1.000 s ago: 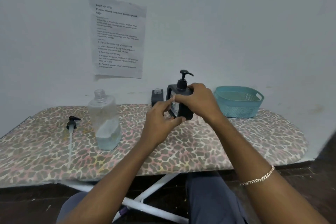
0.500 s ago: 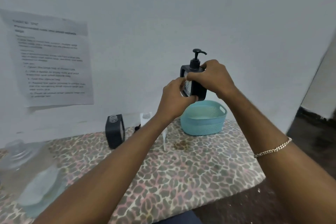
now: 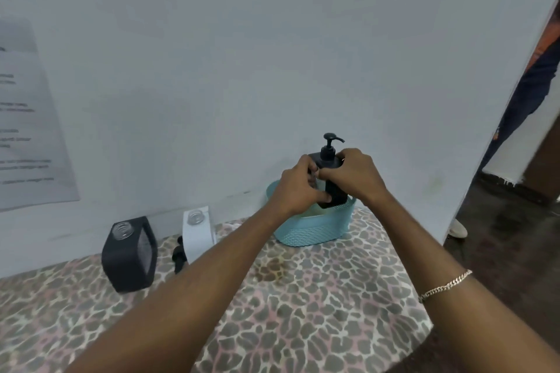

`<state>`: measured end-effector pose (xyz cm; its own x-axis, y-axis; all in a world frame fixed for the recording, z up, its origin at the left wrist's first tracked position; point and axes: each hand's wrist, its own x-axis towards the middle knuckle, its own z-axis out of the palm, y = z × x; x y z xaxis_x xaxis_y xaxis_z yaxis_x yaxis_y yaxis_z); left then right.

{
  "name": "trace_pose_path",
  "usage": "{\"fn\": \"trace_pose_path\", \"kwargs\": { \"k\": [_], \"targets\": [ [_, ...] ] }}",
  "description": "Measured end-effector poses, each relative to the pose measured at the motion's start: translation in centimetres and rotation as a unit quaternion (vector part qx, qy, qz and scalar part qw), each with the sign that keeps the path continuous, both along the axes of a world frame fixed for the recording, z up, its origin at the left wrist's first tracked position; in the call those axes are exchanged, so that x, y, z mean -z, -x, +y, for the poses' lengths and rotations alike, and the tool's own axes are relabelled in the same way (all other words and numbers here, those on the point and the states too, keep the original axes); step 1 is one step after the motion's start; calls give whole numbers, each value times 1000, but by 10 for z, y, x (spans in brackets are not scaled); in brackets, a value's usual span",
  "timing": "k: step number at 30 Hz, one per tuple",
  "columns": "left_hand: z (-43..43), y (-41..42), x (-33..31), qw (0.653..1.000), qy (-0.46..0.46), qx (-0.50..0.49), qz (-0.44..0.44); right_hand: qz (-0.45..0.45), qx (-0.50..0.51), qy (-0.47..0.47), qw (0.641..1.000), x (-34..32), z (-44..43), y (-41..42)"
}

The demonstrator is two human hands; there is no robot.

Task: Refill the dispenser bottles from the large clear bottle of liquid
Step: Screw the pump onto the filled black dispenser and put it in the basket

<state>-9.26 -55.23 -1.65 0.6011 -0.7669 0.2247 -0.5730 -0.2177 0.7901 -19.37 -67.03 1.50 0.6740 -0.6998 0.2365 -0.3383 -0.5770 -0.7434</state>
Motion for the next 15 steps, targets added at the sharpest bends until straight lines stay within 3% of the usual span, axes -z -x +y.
{"fn": "trace_pose_path", "kwargs": {
  "k": [15],
  "targets": [
    [-37,-11,37,995,-89,32,-37,52,27,-9,998,53,-18,-6]
  ]
}}
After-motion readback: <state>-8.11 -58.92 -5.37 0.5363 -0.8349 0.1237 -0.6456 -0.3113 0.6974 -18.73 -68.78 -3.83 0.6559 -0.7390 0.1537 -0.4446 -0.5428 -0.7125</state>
